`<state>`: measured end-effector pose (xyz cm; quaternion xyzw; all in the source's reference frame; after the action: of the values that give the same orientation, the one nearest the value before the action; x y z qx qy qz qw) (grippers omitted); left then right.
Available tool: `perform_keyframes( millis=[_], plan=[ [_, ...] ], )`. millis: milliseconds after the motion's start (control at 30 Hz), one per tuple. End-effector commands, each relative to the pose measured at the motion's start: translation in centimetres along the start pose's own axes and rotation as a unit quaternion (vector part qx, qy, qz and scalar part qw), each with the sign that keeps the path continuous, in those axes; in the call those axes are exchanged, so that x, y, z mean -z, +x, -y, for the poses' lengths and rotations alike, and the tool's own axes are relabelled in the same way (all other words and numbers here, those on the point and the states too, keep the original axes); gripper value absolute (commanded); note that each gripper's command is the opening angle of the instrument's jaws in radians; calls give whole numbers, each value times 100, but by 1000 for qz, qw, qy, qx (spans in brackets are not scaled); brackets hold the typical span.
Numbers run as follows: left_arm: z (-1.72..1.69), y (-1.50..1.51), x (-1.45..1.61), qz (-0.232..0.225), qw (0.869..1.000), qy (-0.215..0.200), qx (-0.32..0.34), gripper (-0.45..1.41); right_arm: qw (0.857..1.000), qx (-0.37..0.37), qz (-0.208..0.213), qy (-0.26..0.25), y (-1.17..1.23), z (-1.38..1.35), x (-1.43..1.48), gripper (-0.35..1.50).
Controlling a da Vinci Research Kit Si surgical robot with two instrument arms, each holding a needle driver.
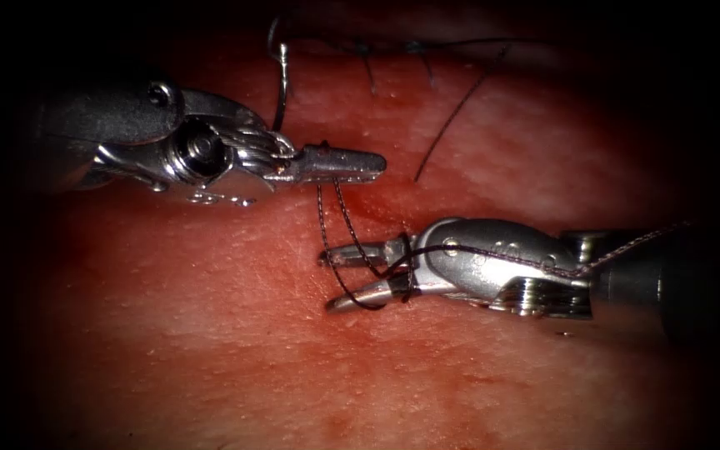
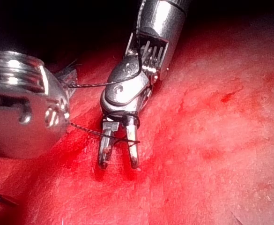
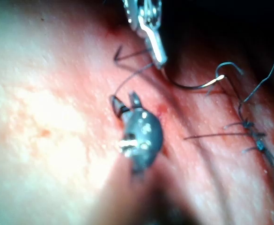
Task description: Wound Closure
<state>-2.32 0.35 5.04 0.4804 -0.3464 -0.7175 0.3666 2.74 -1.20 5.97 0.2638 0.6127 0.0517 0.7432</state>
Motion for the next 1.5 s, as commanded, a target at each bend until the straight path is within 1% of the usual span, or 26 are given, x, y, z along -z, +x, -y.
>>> perform_keyframes(
  millis=[33,67,100,133,200,333,367,433,467,600,633,767,900,933,1033,1133,1300,1333,1400,1500],
  plan=[
    [1,-1,-9,-5,1000,4,7,-45,1000,-4,1,-3,-2,-4,-10,59],
    [3,1,-11,-10,1000,7,13,-45,1000,-7,1,-7,-1,-5,-11,74],
    [5,3,-13,-17,1000,11,17,-45,1000,-7,1,-8,-1,-6,-13,81],
    [7,4,-14,-21,999,13,20,-45,1000,-8,1,-9,-1,-6,-14,86],
    [10,3,-16,-31,999,20,22,-45,1000,-6,1,-7,-1,-4,-17,89],
    [10,-4,-19,-42,998,31,32,-45,1000,-8,0,3,0,1,-19,86],
    [9,-7,-20,-43,998,33,34,-45,1000,-7,-1,6,0,1,-19,83],
    [3,-14,-22,-48,998,35,38,-45,1000,-9,-6,10,1,0,-18,83],
    [-3,-22,-22,-50,997,37,48,-45,1000,-14,-21,7,2,-1,-16,79],
    [-22,-39,-23,-55,996,39,61,-45,998,-20,-51,17,2,-1,-14,78],
    [-32,-45,-24,-57,995,38,69,-45,997,-25,-66,23,3,-1,-15,76],
    [-46,-52,-26,-61,994,37,80,-45,992,-35,-112,37,3,-2,-16,74],
    [-51,-50,-25,-63,994,37,86,-45,987,-48,-150,38,5,-5,-14,74],
    [-53,-47,-23,-66,993,37,87,-45,984,-51,-165,37,6,-8,-11,74],
    [-55,-44,-18,-71,993,37,91,-45,979,-57,-191,29,8,-13,-6,74],
    [-58,-41,-12,-74,992,36,95,-45,977,-62,-205,20,9,-18,-1,74],
    [-69,-30,-4,-86,991,13,102,-45,974,-67,-215,2,11,-25,7,71],
    [-71,-28,-3,-88,991,10,103,-45,973,-67,-222,1,11,-26,8,68],
    [-73,-27,-2,-89,991,7,102,-45,967,-72,-242,1,12,-26,11,68],
    [-72,-31,-3,-90,991,7,102,-45,966,-80,-246,7,12,-23,9,62]
  ],
)
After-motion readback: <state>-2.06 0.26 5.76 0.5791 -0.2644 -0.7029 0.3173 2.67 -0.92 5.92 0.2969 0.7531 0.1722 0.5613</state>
